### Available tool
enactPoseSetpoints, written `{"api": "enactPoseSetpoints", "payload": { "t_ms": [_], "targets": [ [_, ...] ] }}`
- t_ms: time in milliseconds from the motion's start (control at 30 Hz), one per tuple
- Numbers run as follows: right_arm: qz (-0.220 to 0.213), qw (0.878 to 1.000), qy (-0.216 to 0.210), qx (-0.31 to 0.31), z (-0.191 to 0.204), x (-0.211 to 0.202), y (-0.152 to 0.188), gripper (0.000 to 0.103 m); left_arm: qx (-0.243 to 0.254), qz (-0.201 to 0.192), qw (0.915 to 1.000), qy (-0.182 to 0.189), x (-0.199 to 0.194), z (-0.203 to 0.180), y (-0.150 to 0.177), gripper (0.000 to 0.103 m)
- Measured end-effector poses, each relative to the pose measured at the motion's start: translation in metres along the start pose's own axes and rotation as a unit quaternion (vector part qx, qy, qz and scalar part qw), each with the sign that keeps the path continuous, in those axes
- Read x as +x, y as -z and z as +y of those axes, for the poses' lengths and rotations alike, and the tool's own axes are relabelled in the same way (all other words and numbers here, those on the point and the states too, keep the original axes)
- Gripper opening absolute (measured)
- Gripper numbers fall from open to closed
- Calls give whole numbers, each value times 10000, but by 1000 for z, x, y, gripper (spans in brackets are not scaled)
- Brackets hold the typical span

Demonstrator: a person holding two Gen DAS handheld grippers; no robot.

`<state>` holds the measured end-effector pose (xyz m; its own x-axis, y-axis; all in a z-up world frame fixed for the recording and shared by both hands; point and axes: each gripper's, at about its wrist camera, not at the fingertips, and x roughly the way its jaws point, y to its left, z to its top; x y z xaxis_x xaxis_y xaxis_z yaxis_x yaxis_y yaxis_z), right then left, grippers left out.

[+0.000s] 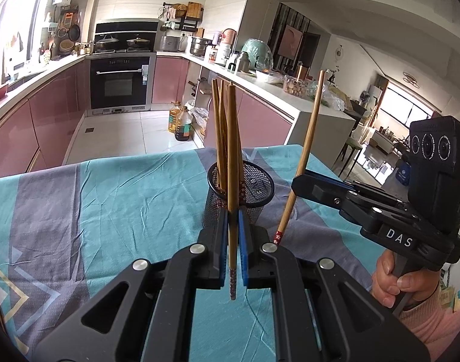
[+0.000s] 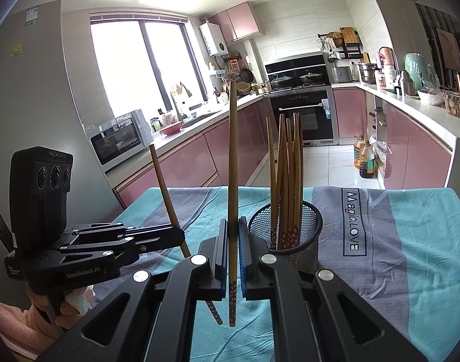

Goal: Organize utensils
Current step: 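Lower the right tool's chopstick into the cup while the left tool lowers its own beside it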

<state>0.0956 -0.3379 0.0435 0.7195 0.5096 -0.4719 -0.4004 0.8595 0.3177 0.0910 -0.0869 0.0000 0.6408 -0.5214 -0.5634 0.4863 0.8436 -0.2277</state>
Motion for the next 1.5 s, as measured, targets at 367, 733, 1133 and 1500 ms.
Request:
{"api": "enactPoseSetpoints", "payload": {
  "t_ms": [367, 733, 1133, 1500],
  "targets": [
    [-52, 10000, 37, -1, -5, -3, -7, 6, 72, -10, 10000, 7, 0, -6, -4, 7],
    [-81, 9999, 52, -29, -7, -3, -10, 6, 115, -10, 9999, 51, 3, -9, -9, 7],
    [-94, 9999, 58, -28, -7, -3, -11, 6, 160, -19, 9998, 67, 4, -13, -12, 7],
    [-146, 9998, 87, -42, -12, -6, -19, 6, 167, -66, 9998, 97, 1, -13, -17, 7]
  ]
}}
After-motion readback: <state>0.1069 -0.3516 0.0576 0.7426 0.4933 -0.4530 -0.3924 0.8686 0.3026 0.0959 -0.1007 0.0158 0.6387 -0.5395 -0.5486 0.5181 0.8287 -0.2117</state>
